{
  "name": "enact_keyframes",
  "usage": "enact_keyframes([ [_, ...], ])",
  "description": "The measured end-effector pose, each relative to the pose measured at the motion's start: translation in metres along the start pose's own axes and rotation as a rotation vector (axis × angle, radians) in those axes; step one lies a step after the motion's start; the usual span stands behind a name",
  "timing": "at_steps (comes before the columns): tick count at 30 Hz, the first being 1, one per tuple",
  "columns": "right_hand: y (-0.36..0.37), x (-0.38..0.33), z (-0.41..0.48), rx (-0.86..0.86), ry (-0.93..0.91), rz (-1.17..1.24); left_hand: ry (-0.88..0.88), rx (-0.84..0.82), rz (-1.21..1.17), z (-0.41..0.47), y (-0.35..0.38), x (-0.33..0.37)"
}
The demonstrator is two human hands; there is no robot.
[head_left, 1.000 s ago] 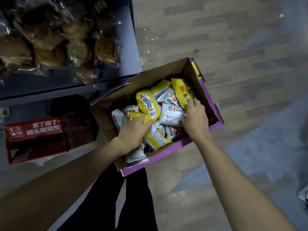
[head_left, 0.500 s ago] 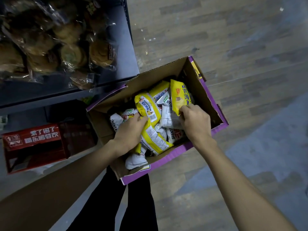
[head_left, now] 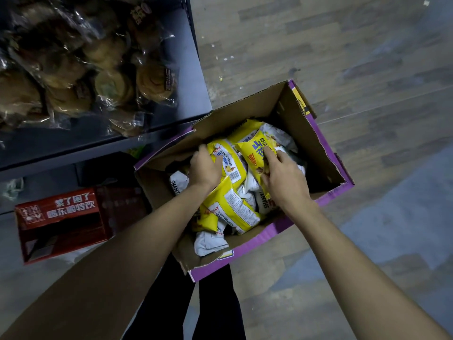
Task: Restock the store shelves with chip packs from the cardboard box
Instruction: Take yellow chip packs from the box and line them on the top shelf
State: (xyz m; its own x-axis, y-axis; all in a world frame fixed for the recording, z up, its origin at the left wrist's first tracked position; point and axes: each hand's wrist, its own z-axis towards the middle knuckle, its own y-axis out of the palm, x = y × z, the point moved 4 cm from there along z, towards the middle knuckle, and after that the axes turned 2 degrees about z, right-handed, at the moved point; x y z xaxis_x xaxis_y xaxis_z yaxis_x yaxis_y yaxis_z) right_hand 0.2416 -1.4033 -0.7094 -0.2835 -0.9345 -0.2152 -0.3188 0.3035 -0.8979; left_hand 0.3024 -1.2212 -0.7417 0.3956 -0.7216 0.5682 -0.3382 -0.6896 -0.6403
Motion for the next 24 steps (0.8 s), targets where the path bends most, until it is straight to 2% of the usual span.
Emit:
enact_keyframes([
  [5,0.016,0.003,0.008,-0.061,0.058,0.032,-0.161,0.021,-0.12,0.018,0.005,0.0],
  [9,0.021,0.001,0.01,-0.039,0.075,0.04,-0.202,-0.025,-0.36,0.019,0.003,-0.002],
  [11,0.021,-0.001,0.009,-0.022,0.082,0.043,-0.16,-0.047,-0.397,0.013,-0.003,-0.001],
  [16,0.019,0.0,0.006,-0.026,0.084,0.118,0.132,-0.066,-0.155,-0.005,-0.021,0.016],
  [22,0.015,0.0,0.003,-0.038,0.089,0.145,0.208,-0.231,0.058,0.009,-0.028,0.019],
  [24,0.016,-0.002,0.003,-0.031,0.09,0.146,0.184,-0.281,0.085,0.01,-0.03,0.02],
])
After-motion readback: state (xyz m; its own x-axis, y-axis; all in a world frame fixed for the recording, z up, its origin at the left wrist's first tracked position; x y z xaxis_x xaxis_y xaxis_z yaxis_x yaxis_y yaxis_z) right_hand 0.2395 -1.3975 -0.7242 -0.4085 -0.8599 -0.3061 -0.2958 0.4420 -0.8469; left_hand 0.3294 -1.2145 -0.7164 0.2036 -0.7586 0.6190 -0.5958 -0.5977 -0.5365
